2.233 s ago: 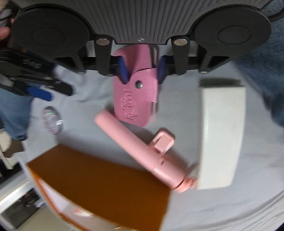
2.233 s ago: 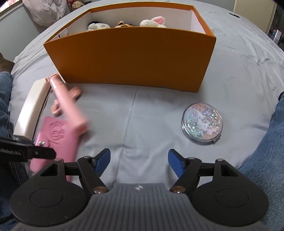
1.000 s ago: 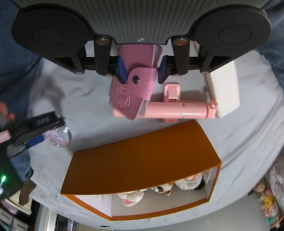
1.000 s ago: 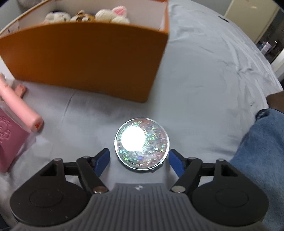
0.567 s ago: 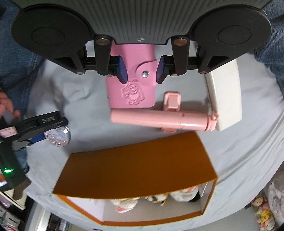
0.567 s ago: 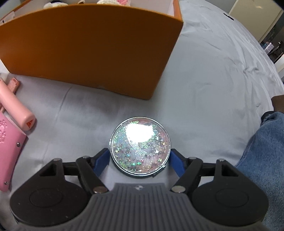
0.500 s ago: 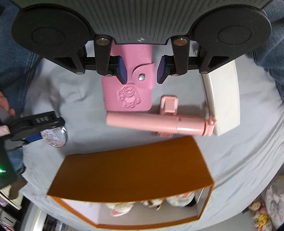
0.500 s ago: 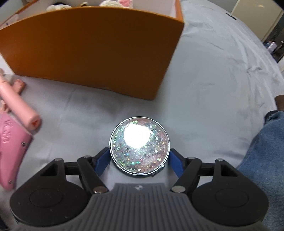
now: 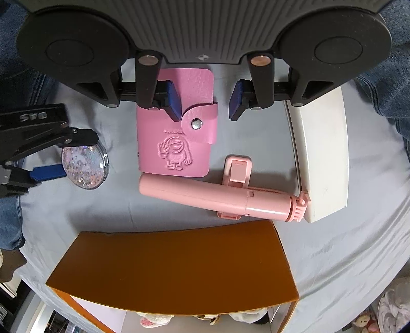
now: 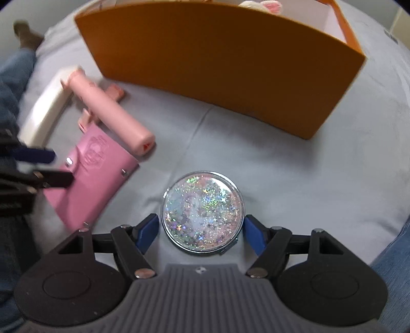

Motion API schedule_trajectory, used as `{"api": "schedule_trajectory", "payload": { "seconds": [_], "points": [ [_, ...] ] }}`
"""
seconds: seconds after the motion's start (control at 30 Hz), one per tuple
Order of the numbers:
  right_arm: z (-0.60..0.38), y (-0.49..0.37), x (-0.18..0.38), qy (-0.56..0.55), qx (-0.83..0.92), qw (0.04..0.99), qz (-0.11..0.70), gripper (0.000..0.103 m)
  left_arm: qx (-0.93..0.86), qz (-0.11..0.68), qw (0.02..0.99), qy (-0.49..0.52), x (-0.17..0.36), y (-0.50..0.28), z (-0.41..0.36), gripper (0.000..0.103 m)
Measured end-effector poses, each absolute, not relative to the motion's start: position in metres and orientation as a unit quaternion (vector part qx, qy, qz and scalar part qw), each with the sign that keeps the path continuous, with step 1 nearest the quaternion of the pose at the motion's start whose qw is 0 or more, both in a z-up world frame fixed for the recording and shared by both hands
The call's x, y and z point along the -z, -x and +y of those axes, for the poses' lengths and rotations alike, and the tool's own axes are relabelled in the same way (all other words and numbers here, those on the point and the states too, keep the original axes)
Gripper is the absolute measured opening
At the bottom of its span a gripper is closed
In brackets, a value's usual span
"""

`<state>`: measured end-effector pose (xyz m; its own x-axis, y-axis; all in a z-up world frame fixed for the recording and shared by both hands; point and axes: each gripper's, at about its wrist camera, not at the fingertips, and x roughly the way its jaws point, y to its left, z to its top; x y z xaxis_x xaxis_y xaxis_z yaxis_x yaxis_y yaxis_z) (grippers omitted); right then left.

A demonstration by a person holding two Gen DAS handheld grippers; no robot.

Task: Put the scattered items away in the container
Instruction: 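Grasp the glittery compact mirror with the right tool while the left tool holds the card holder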

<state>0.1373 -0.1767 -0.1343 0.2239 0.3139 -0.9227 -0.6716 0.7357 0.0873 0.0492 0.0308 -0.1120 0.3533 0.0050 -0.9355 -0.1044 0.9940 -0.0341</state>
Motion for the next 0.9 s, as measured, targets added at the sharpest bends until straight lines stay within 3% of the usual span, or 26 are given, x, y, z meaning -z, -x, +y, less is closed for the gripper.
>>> {"api": "schedule_trajectory", "payload": {
  "seconds": [0.13, 0.27, 0.37, 0.53, 0.67, 0.73, 0.8, 0.83, 0.9],
  "points": [
    [-0.194, -0.146, 0.126, 0.077, -0.311, 0.774, 0.546, 0.076, -0.031, 0.568, 0.82, 0.069, 0.114, -0.05, 0.036, 0.055],
    [-0.203, -0.156, 0.134, 0.027, -0.268, 0.773, 0.574, 0.065, -0.013, 0.576, 0.808, 0.121, 0.121, -0.053, 0.047, 0.065],
    [-0.207, -0.161, 0.137, 0.005, -0.266, 0.767, 0.584, 0.066, 0.005, 0.598, 0.776, 0.199, 0.138, -0.056, 0.062, 0.078],
    [-0.202, -0.161, 0.143, 0.019, -0.278, 0.763, 0.584, 0.074, 0.008, 0.598, 0.772, 0.217, 0.142, -0.061, 0.064, 0.079],
    [-0.193, -0.159, 0.145, 0.031, -0.286, 0.761, 0.581, 0.076, 0.011, 0.591, 0.777, 0.216, 0.139, -0.059, 0.063, 0.067],
    [-0.19, -0.155, 0.143, 0.041, -0.289, 0.764, 0.575, 0.073, 0.012, 0.58, 0.786, 0.212, 0.134, -0.058, 0.063, 0.055],
    [-0.189, -0.152, 0.139, 0.041, -0.291, 0.767, 0.57, 0.066, 0.022, 0.57, 0.794, 0.21, 0.126, -0.056, 0.061, 0.04],
    [-0.19, -0.15, 0.137, 0.04, -0.289, 0.769, 0.568, 0.062, 0.027, 0.569, 0.795, 0.209, 0.123, -0.055, 0.059, 0.037],
    [-0.193, -0.148, 0.13, 0.026, -0.29, 0.772, 0.565, 0.043, 0.035, 0.566, 0.8, 0.194, 0.117, -0.053, 0.053, 0.033]
  ]
}}
